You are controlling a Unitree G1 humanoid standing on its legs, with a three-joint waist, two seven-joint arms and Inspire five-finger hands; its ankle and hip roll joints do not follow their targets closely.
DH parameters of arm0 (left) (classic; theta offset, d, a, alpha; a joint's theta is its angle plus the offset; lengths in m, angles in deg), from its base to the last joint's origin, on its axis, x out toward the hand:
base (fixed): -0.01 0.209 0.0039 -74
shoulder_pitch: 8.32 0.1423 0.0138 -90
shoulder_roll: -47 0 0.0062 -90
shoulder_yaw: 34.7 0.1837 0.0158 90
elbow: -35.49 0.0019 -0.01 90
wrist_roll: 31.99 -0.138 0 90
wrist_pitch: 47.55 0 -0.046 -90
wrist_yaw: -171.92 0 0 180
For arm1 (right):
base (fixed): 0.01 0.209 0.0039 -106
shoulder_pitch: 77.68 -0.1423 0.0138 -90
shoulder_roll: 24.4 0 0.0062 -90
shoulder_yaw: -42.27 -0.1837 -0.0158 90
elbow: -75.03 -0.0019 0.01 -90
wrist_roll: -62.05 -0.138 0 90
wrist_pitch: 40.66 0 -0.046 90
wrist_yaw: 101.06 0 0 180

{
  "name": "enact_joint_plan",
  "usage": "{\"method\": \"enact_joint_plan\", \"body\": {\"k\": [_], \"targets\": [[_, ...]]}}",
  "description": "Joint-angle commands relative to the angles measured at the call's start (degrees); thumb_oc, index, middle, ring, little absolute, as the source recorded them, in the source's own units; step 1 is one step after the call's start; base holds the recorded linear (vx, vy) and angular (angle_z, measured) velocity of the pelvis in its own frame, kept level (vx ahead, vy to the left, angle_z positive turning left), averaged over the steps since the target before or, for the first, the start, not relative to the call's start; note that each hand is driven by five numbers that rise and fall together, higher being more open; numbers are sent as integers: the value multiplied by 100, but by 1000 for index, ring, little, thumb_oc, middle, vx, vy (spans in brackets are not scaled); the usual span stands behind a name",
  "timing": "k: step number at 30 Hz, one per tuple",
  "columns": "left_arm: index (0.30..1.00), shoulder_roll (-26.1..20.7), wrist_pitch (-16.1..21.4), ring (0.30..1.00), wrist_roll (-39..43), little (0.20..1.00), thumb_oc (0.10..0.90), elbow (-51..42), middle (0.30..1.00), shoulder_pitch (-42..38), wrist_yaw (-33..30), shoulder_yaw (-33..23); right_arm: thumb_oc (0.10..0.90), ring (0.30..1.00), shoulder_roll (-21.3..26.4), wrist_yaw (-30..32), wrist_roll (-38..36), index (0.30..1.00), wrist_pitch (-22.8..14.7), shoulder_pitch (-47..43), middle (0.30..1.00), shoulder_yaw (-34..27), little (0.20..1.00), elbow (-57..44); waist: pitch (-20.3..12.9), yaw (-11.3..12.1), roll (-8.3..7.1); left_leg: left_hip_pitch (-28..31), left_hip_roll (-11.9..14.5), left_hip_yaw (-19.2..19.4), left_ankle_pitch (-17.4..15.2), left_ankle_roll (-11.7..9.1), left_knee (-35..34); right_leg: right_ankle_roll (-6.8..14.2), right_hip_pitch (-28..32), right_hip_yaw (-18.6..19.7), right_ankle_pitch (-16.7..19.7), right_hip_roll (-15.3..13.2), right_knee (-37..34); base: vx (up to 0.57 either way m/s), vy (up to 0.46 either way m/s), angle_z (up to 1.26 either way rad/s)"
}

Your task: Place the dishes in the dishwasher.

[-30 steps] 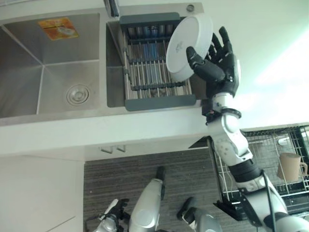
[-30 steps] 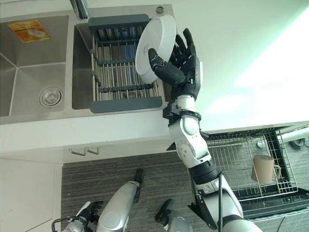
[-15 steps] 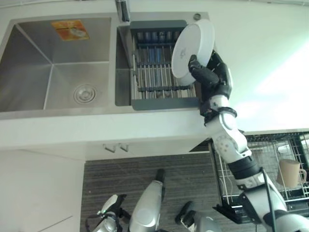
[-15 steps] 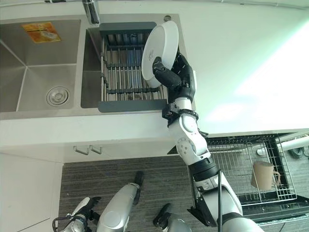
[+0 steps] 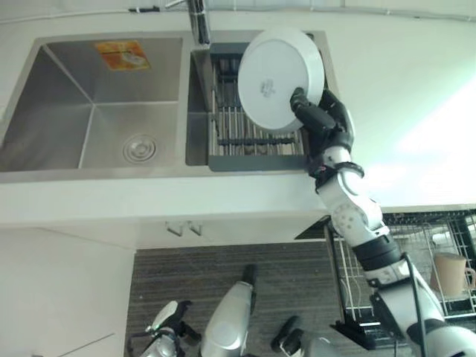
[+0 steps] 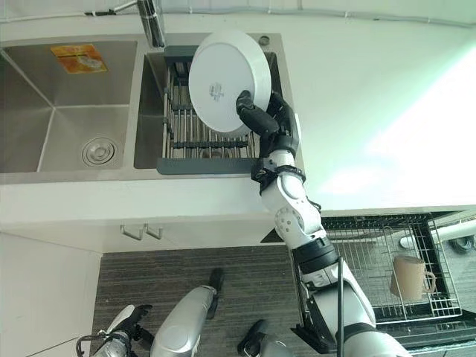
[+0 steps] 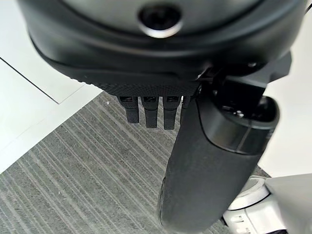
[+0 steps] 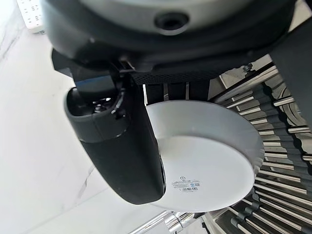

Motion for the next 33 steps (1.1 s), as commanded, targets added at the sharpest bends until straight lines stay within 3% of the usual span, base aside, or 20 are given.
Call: {"method": "enact_joint_plan", "body": {"k": [1,4,9,13,21,24,28,33], "targets": [[900,-215,87,900,-207,900,800,-160,900,463,-84,187,400,300,192,-37,-82,300,-697,-275,300,-70,300,-69,-403,126,-127,144,271,-227,-586,-312,-34,70,-156,242,218,-108,-181,-43,-39,4],[900,-139,161,900,-210,900,800,-45,900,500,-157,152,400,300,100,-8,287,300,-1370,-199,300,-112,300,-286,-507,92,-145,190,298,-162,-616,-315,-34,70,-143,262,203,-94,-181,-51,-34,-1],[900,-7,115,900,-393,900,800,66,900,482,-170,115,400,300,-147,187,1347,300,-1953,-45,300,-15,300,-1010,-742,-23,-138,327,338,-38,-704,-301,-34,75,-118,355,170,-86,-181,-51,-19,-4],[900,105,111,900,-597,900,800,205,900,456,-126,151,400,300,-296,298,1652,300,-2419,163,300,112,300,-1461,-1021,-193,-43,510,412,150,-782,-301,-34,53,-72,464,126,-78,-181,-96,-34,-33],[900,231,74,900,-603,900,800,447,900,330,-72,276,400,300,-244,388,1615,300,-2711,470,300,-50,300,-2096,-1298,-604,52,714,521,384,-893,-355,-34,9,-112,766,64,80,-181,-114,-95,-19],[900,274,52,900,-586,900,800,514,900,280,-23,324,400,300,-78,474,1746,300,-2764,830,300,-259,300,-2404,-1381,-865,50,772,553,429,-931,-378,-34,-10,-174,975,51,202,-181,-74,-87,-21],[900,353,-28,900,-732,900,800,534,900,245,81,357,400,300,261,474,1706,300,-2818,1394,300,-739,300,-2754,-1486,-1209,39,768,665,578,-944,-409,-34,-29,-285,1150,79,316,-181,-50,-64,-25],[900,354,-202,900,-369,900,800,428,900,163,220,286,400,300,853,22,1005,300,-2834,2494,300,-1600,300,-2978,-1550,-1722,-12,901,911,883,-985,-472,-34,-19,-335,1357,78,371,-181,23,-74,-55]]}}
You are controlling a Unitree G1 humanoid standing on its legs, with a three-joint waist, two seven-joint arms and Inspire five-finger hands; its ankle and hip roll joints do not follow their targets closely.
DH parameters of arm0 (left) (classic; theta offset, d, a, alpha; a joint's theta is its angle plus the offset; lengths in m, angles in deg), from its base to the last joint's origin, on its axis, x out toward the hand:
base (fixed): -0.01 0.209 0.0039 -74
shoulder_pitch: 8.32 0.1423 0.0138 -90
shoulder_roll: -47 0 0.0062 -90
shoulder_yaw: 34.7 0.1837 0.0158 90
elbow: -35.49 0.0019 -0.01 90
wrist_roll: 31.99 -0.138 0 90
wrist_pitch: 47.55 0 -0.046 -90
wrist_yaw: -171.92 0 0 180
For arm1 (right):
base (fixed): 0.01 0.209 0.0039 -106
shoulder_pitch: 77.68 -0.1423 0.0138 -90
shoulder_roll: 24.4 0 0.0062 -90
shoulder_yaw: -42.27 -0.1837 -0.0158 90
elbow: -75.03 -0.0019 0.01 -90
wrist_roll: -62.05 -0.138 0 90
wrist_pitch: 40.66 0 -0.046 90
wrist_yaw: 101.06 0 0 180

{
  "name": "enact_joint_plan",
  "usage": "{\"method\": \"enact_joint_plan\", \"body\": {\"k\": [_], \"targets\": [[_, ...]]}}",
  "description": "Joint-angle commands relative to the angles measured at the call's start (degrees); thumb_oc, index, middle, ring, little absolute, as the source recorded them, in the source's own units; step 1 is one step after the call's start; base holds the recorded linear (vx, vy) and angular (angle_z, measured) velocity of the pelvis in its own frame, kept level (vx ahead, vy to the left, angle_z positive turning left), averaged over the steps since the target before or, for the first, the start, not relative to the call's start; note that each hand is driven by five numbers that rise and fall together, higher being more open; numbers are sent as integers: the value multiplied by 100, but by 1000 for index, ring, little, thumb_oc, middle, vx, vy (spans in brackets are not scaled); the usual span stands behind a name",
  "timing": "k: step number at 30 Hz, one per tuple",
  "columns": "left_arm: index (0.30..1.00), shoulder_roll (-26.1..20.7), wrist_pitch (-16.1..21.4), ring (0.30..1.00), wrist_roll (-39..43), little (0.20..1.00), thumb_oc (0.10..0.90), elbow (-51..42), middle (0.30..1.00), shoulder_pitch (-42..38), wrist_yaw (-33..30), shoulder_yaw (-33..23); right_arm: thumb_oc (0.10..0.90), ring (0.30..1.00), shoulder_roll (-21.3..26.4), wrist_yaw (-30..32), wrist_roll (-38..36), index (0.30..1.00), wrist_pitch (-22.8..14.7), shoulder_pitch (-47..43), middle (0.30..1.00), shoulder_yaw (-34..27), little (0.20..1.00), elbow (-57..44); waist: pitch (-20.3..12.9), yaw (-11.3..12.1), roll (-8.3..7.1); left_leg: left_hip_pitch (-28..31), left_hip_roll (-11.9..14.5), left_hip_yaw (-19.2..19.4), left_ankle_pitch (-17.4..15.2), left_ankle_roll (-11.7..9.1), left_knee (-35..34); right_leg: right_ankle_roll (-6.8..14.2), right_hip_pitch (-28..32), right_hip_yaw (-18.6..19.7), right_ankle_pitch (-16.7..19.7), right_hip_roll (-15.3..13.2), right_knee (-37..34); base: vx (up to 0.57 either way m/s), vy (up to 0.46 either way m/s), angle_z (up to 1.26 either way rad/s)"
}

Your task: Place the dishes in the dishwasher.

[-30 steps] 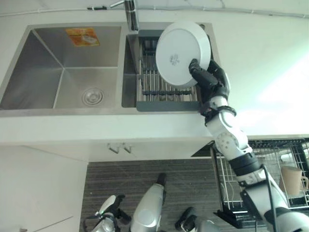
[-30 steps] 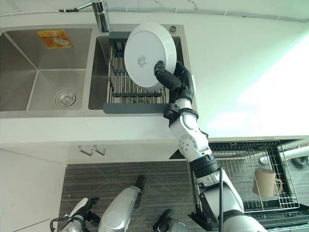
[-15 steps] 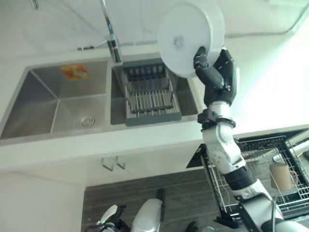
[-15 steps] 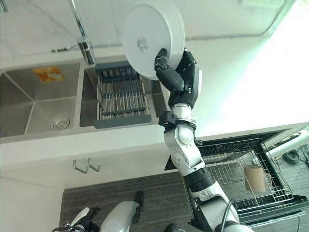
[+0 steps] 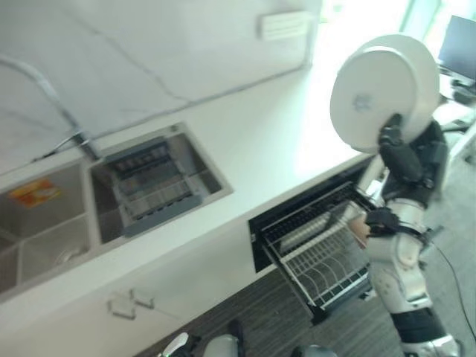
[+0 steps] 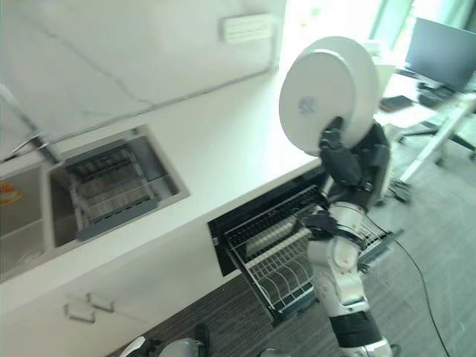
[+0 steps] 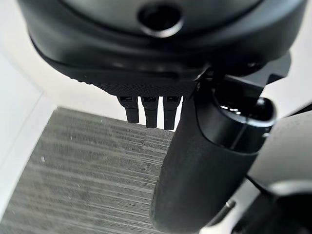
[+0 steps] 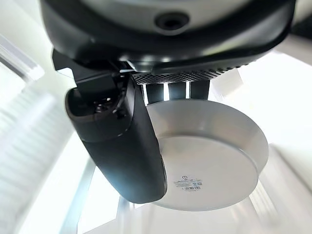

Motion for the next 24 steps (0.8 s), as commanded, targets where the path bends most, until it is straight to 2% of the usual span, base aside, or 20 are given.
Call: {"method": "enact_joint_plan", "body": {"k": [1,2,8,9,10,14,16,21,24], "targets": [[900,-126,71,900,139,900,800,-33,900,-333,-37,115,400,300,175,-528,-26,300,-697,-833,300,-261,300,-735,-111,131,-213,155,156,-284,-1246,-153,581,331,250,25,161,-84,-580,47,-91,-51],[900,-134,37,900,226,900,800,-47,900,-353,-3,55,400,300,241,-690,-208,300,-752,-545,300,-457,300,-714,-90,45,-222,173,188,-256,-1247,-160,581,323,249,61,161,-61,-580,28,-66,-29],[900,-161,-91,900,476,900,800,-18,900,-410,43,-50,400,300,315,-815,-436,300,-727,-73,300,-779,300,-538,24,-119,-231,162,267,-246,-1211,-195,581,280,222,58,157,-9,-580,5,-53,-13],[900,-157,-103,900,520,900,800,-23,900,-405,86,-122,400,300,326,-949,-380,300,-512,146,300,-871,300,-426,78,-182,-222,161,285,-248,-1188,-224,581,267,214,61,156,12,-580,0,0,0],[900,-154,-103,900,550,900,800,-28,900,-392,126,-134,400,300,337,-1183,-657,300,-331,264,300,-832,300,-183,136,-217,-212,163,294,-270,-1155,-236,581,244,209,70,156,24,-580,13,-12,-5],[900,-89,-4,900,594,900,800,-64,900,-400,136,-95,400,300,247,-1650,-547,300,-352,362,300,-511,300,604,291,-196,-147,138,297,-369,-1068,-246,581,166,227,-9,171,52,-580,11,19,-1],[900,-97,-2,900,633,900,800,-102,900,-430,141,-63,400,300,252,-1695,-457,300,-336,338,300,-428,300,692,350,-188,-116,129,290,-405,-1049,-241,581,147,234,-43,188,60,-580,-5,42,1],[900,-67,67,900,770,900,800,-220,900,-517,193,-26,400,300,229,-1253,184,300,-376,355,300,-160,300,1041,516,-159,-42,134,216,-494,-1030,-230,581,124,277,-110,209,43,-580,11,61,4],[900,-6,87,900,779,900,800,-327,900,-498,172,-8,400,300,160,-1383,253,300,-257,396,300,-78,300,1427,561,-124,-2,149,158,-530,-1037,-218,581,117,310,-146,207,7,-580,20,77,9]]}}
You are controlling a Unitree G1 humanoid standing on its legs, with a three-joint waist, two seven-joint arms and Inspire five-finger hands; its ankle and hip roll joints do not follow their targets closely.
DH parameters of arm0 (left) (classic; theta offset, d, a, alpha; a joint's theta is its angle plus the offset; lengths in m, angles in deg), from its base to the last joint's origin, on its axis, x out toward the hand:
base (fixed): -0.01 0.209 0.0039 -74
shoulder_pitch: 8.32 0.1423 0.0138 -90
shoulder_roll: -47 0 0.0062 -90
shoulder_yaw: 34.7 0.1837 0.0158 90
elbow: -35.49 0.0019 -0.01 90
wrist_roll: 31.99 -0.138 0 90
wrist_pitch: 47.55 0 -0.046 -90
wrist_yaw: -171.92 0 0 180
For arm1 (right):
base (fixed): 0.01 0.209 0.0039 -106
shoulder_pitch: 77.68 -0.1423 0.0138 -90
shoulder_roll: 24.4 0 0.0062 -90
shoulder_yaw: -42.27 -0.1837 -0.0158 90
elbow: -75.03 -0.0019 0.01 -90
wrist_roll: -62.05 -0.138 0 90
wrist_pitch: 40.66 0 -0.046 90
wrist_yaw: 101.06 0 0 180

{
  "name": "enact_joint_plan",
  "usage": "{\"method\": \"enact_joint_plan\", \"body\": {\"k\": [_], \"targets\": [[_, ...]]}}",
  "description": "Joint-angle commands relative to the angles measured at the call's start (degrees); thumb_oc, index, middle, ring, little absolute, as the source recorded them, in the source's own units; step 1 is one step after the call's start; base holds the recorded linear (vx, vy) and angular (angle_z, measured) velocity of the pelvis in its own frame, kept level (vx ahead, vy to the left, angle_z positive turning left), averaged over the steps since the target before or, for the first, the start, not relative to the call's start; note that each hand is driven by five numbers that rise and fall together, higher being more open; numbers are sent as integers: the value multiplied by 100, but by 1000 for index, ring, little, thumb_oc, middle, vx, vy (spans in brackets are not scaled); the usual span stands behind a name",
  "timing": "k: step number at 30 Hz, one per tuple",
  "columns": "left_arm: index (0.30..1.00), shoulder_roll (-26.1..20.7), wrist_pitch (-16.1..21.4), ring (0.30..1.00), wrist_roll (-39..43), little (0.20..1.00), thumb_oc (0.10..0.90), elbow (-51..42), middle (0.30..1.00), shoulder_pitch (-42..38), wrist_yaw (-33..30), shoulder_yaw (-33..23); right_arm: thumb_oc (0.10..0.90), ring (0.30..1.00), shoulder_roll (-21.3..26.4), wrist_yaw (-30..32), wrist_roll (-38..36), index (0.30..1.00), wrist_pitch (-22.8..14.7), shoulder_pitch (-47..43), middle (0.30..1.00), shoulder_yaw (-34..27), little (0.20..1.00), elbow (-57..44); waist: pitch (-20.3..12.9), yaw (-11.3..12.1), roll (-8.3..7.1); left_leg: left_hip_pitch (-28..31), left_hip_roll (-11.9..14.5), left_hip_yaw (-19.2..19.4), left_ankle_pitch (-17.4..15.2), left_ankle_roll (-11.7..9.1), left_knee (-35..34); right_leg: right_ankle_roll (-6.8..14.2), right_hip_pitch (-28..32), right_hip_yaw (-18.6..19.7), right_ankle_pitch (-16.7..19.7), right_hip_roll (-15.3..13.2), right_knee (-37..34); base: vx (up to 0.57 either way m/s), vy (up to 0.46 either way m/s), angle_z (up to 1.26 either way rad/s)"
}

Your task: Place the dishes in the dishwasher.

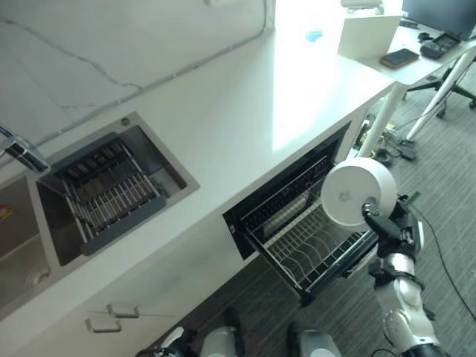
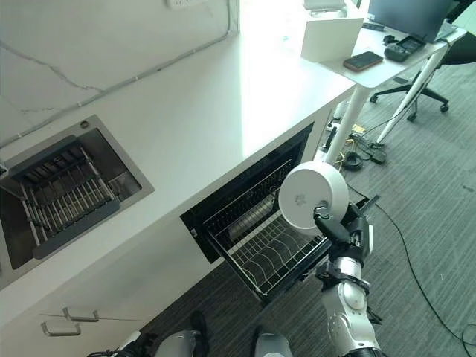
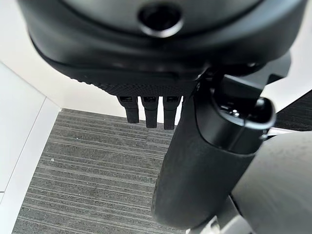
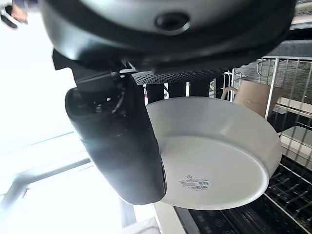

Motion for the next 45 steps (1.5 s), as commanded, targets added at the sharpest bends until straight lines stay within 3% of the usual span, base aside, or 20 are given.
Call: {"method": "enact_joint_plan", "body": {"k": [1,8,12,13,16,19,23,28,36,40,45], "targets": [[900,96,178,900,183,900,800,-269,900,-212,-50,1,400,300,170,-189,516,300,-599,-676,300,-345,300,-233,36,28,-62,182,19,-604,-1073,-78,645,244,488,-300,151,-122,-591,12,63,12],[900,27,114,900,100,900,800,-313,900,-78,-68,-28,400,300,180,68,1123,300,-338,-758,300,-102,300,288,145,212,-32,216,-195,-737,-1141,15,645,269,565,-362,183,-191,-591,38,76,25],[900,-26,184,900,65,900,800,-325,900,-123,-23,6,400,300,316,763,1833,300,-97,-992,300,21,300,649,257,332,31,160,-253,-804,-1143,48,645,261,559,-421,197,-206,-591,-7,68,15],[900,-41,241,900,43,900,800,-318,900,-156,-31,90,400,300,413,1198,2189,300,-16,-1264,300,160,300,981,334,436,62,128,-286,-840,-1140,59,645,266,565,-452,203,-223,-591,-1,57,21],[900,-59,286,900,37,900,800,-300,900,-176,-41,176,400,300,522,1526,2658,300,205,-1607,300,311,300,1274,395,558,79,100,-329,-879,-1154,66,645,272,581,-482,178,-245,-591,3,48,24],[900,-109,450,900,-19,900,800,-285,900,-214,-22,260,400,300,737,2268,3675,300,998,-2316,300,726,300,1704,531,765,107,-5,-381,-991,-1102,77,645,260,557,-541,194,-260,-591,-20,42,19],[900,-185,707,900,-72,900,800,-347,900,-243,-75,365,400,300,842,2876,3925,300,1251,-2731,300,839,300,2090,654,869,155,-74,-410,-1069,-1067,94,645,236,514,-578,217,-248,-591,-22,54,15],[900,-343,893,900,66,900,800,-503,900,-400,-81,522,400,300,1149,3564,4916,300,1556,-3288,300,1001,300,2968,930,960,328,-243,-451,-1150,-992,124,645,202,335,-577,281,-217,-591,-79,102,5],[900,-330,1014,900,317,900,800,-416,900,-530,-225,557,400,300,1362,5159,5325,300,1923,-3341,300,1100,300,3817,1270,1005,360,-520,-471,-1212,-892,249,645,209,-46,-541,373,-176,-425,-73,28,4],[900,-329,1068,900,434,900,800,-403,900,-639,-323,603,400,300,1402,5246,5362,300,1793,-3414,300,1071,300,4026,1392,1008,353,-654,-487,-1210,-850,302,645,207,-276,-507,363,-183,-264,-74,-13,0],[900,-339,1016,900,627,900,800,-470,900,-780,-434,655,400,300,1454,5839,5211,300,1850,-3658,300,1043,300,4251,1402,1030,385,-1001,-466,-1154,-774,352,645,209,-702,-478,375,-159,-78,-57,-17,-1]]}}
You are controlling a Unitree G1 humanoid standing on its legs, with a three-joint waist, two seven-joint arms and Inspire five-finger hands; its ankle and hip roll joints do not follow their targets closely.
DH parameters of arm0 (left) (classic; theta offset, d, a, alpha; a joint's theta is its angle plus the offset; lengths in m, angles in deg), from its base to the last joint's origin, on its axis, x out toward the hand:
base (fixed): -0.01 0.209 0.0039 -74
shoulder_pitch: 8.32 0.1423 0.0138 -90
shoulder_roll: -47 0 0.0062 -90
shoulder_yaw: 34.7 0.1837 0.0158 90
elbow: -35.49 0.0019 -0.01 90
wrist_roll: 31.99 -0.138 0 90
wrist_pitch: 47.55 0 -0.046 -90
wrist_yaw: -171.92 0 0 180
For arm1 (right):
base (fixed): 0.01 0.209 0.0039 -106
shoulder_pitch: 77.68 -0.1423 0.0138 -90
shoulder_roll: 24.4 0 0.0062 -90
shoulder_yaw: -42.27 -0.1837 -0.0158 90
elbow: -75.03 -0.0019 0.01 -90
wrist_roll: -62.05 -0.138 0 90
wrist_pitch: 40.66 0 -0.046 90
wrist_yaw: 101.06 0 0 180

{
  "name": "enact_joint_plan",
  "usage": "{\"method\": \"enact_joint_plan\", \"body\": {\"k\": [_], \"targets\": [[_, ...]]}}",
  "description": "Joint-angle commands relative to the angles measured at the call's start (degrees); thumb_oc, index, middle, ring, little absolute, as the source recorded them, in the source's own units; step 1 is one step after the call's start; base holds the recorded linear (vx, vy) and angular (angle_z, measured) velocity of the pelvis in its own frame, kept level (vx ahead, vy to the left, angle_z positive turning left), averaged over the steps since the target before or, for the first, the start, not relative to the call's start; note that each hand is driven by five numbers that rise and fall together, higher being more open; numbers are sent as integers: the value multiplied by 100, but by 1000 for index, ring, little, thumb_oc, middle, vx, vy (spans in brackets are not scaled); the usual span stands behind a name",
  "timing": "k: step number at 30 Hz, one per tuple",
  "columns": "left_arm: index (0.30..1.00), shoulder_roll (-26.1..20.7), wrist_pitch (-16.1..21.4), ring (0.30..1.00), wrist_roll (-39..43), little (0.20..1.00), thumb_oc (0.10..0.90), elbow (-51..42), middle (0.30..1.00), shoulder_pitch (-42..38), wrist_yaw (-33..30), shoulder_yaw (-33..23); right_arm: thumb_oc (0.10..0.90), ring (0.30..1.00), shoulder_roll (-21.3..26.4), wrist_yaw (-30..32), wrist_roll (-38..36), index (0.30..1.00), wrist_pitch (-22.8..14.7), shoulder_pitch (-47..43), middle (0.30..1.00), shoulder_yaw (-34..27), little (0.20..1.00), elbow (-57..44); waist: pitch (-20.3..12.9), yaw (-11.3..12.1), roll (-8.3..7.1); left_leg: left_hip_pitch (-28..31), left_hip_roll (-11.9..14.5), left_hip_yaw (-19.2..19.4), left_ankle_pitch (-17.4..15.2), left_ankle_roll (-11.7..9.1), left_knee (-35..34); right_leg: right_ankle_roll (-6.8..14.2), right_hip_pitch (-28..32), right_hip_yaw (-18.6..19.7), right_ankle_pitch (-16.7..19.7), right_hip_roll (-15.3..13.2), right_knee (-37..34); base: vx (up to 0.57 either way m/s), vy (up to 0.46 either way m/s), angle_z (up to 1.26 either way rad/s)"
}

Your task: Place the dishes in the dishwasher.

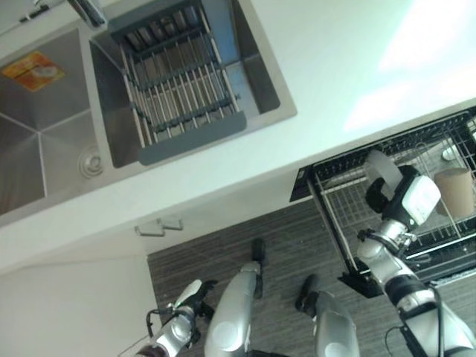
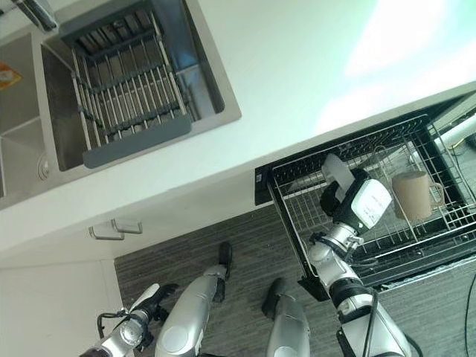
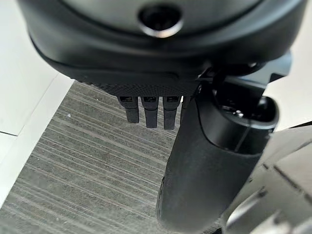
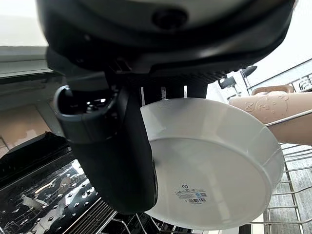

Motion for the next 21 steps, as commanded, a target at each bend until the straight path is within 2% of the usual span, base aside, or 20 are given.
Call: {"method": "enact_joint_plan", "body": {"k": [1,3,11,16,17,21], "targets": [[900,-3,10,900,221,900,800,-49,900,212,-212,-47,400,300,1082,1393,75,300,236,-321,300,-469,300,256,-83,-33,32,259,92,-324,-1220,-49,666,86,165,231,310,278,-459,-29,11,-3],[900,19,-58,900,225,900,800,-83,900,166,-188,-64,400,300,1081,1580,250,300,357,-387,300,-483,300,211,-83,-31,43,191,98,-302,-1190,-46,666,81,73,267,326,288,-425,-20,16,-5],[900,23,45,900,316,900,800,20,900,62,-178,-62,400,300,1276,1942,477,300,312,-635,300,-514,300,108,-83,-55,51,-39,87,-256,-1149,-15,666,84,-205,318,329,283,-339,-7,6,-2],[900,45,12,900,333,900,800,-4,900,23,-176,-75,400,300,1282,2482,320,300,95,-597,300,-736,300,132,-83,-71,42,-98,98,-216,-1153,1,666,101,-270,323,341,288,-325,0,0,0],[900,41,3,900,376,900,800,13,900,10,-167,-81,400,300,1281,2536,484,300,37,-551,300,-836,300,89,-83,-92,29,-104,97,-205,-1158,4,666,109,-289,335,335,293,-311,0,0,0],[900,78,-41,900,359,900,800,23,900,-25,-149,-120,400,300,1253,2728,675,300,77,-411,300,-933,300,-127,-83,-120,0,-123,95,-190,-1165,30,666,114,-325,360,342,298,-313,0,0,0]]}}
